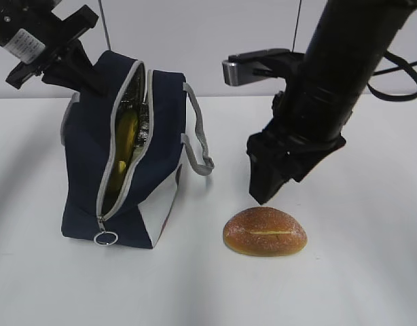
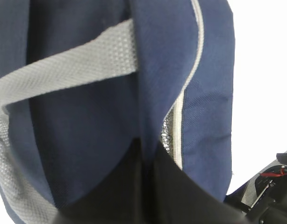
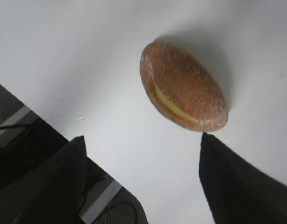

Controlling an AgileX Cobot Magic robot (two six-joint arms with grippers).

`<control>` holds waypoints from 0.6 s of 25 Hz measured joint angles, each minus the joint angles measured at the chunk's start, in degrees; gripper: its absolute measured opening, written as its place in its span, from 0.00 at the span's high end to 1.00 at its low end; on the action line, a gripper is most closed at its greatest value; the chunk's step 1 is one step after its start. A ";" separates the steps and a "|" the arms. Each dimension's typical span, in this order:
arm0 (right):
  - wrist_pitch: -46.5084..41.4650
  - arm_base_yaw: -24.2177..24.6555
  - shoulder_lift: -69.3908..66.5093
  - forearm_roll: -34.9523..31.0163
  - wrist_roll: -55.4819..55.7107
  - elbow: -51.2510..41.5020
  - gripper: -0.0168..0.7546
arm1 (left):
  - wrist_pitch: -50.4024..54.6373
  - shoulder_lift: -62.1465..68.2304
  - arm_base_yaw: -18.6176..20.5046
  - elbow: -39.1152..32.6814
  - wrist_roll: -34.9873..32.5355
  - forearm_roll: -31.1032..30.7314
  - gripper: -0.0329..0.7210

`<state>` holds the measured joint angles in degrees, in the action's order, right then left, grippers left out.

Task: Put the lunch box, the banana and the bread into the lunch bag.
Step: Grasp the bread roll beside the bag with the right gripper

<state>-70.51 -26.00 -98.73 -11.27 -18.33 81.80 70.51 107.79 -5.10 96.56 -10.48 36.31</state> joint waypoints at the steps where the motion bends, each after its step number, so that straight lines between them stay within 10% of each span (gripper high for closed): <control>1: 0.64 0.00 0.84 0.00 -1.12 -1.86 0.26 | 0.00 0.00 0.00 0.00 0.00 0.00 0.96; 15: 10.14 0.00 4.20 4.31 -18.18 -13.86 0.19 | 0.00 0.00 0.00 0.00 0.00 0.00 0.96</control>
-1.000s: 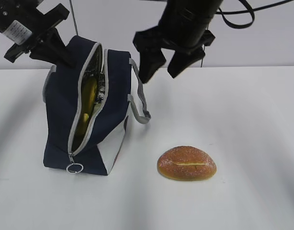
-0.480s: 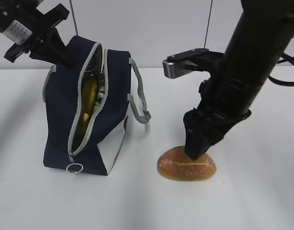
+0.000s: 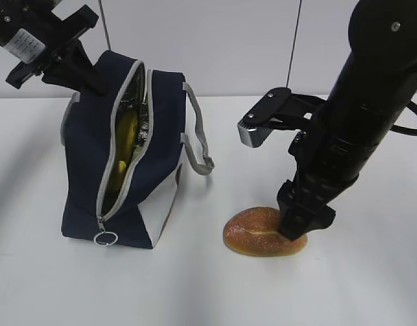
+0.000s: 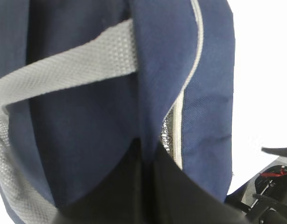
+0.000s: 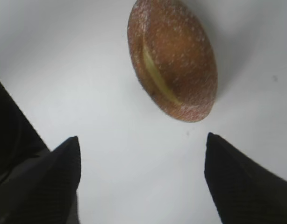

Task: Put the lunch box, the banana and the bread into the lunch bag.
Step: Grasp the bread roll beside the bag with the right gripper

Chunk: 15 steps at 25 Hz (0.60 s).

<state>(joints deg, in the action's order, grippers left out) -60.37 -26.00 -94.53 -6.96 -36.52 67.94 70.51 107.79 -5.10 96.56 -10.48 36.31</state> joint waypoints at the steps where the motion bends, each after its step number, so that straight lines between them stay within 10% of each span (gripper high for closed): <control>1: 1.55 0.00 0.00 0.37 -2.05 0.00 0.17 | 0.00 0.00 0.00 0.00 0.00 0.00 0.96; 15: 10.60 0.00 -9.15 0.61 -16.72 0.00 0.13 | 0.00 0.00 0.00 0.00 0.00 0.00 0.96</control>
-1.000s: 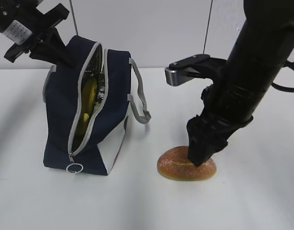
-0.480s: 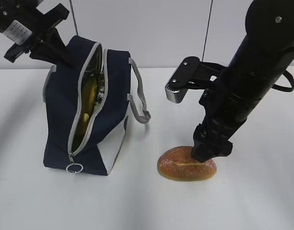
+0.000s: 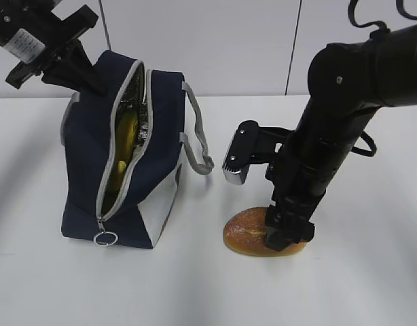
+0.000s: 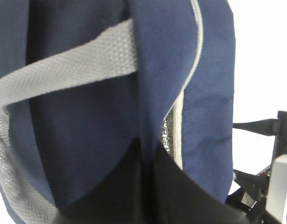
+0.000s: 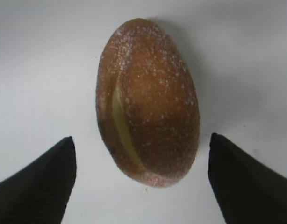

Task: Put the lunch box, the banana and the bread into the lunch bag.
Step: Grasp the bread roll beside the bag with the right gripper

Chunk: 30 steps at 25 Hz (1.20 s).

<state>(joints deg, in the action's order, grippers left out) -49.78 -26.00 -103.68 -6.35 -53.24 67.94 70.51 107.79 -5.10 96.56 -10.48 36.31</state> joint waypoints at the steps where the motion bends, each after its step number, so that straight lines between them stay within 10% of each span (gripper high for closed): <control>1: 0.58 0.00 -0.66 0.00 -0.40 0.00 0.13 | 0.00 0.00 0.00 0.00 0.00 0.00 0.96; 11: 4.61 0.00 -6.45 -1.03 -2.91 0.00 0.13 | 0.00 0.00 0.00 0.00 -0.25 0.00 0.96; 22: 4.94 0.00 -6.89 -3.27 -3.26 0.32 0.46 | 0.00 0.00 0.00 0.00 -0.41 -0.05 0.96; 30: -6.03 0.00 -6.89 0.40 2.08 6.28 0.50 | 0.00 0.00 0.00 0.00 -0.41 -0.09 0.96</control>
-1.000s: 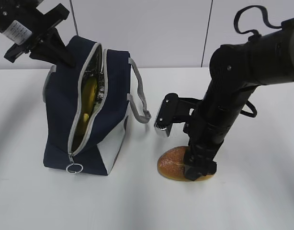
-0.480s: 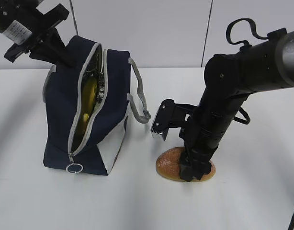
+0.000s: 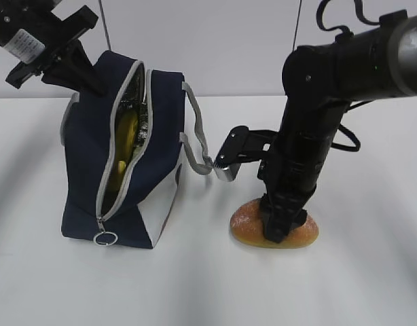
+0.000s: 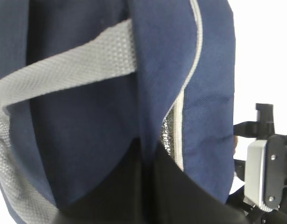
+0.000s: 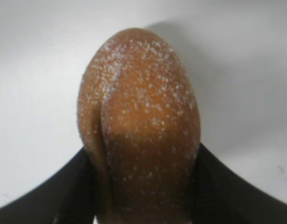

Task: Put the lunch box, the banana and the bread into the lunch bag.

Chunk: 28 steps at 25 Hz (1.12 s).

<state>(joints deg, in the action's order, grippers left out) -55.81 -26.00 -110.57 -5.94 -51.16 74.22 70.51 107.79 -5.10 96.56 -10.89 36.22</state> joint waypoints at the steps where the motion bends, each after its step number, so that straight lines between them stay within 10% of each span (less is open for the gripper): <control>1: -2.39 0.00 0.00 1.49 2.32 1.61 0.50 | 0.00 0.00 0.00 0.00 0.00 0.00 0.96; 14: -14.24 0.00 4.28 9.21 25.54 19.54 0.51 | 0.00 0.00 0.00 0.00 0.00 -0.02 0.96; 28: -1.60 0.00 1.10 -28.84 30.75 27.18 0.51 | 0.00 0.00 0.00 0.00 0.00 0.03 0.96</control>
<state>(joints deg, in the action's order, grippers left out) -57.41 -26.00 -109.46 -34.79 -20.41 101.40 70.51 107.79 -5.10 96.56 -10.89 36.25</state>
